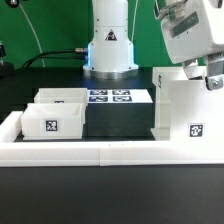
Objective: Assemble drawer
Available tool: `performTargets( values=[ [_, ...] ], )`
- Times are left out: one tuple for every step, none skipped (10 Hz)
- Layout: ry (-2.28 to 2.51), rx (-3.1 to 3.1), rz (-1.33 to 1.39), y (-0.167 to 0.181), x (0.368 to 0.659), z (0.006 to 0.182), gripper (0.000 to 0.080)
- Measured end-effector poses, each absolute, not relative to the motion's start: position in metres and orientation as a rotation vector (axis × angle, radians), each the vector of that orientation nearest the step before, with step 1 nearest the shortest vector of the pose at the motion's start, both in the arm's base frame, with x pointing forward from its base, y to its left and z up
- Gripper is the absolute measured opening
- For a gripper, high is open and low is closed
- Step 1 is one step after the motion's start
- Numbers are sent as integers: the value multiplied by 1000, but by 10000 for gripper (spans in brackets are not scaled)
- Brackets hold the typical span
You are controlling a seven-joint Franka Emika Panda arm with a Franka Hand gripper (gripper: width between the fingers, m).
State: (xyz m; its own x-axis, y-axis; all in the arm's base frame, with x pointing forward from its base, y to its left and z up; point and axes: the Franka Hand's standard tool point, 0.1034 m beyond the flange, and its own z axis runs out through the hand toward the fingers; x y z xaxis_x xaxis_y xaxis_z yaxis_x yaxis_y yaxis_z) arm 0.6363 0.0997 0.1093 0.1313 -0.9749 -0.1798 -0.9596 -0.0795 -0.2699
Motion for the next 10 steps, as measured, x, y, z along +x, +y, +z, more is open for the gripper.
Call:
performTargets(
  values=[
    [1767, -2189, -78, 97, 634, 118, 649],
    [1677, -2254, -106, 91, 633, 126, 649],
    [1566, -2329, -127, 86, 633, 129, 649],
    [1472, -2384, -146, 79, 634, 131, 649],
    [1482, -2360, -143, 75, 635, 133, 649],
    [1463, -2374, -143, 78, 634, 132, 649],
    [1384, -2425, -159, 78, 634, 131, 649],
    [1268, -2500, -170, 78, 633, 132, 649],
    [1118, -2589, -174, 80, 632, 135, 649],
    [1015, -2635, -199, 79, 631, 141, 649]
  ],
)
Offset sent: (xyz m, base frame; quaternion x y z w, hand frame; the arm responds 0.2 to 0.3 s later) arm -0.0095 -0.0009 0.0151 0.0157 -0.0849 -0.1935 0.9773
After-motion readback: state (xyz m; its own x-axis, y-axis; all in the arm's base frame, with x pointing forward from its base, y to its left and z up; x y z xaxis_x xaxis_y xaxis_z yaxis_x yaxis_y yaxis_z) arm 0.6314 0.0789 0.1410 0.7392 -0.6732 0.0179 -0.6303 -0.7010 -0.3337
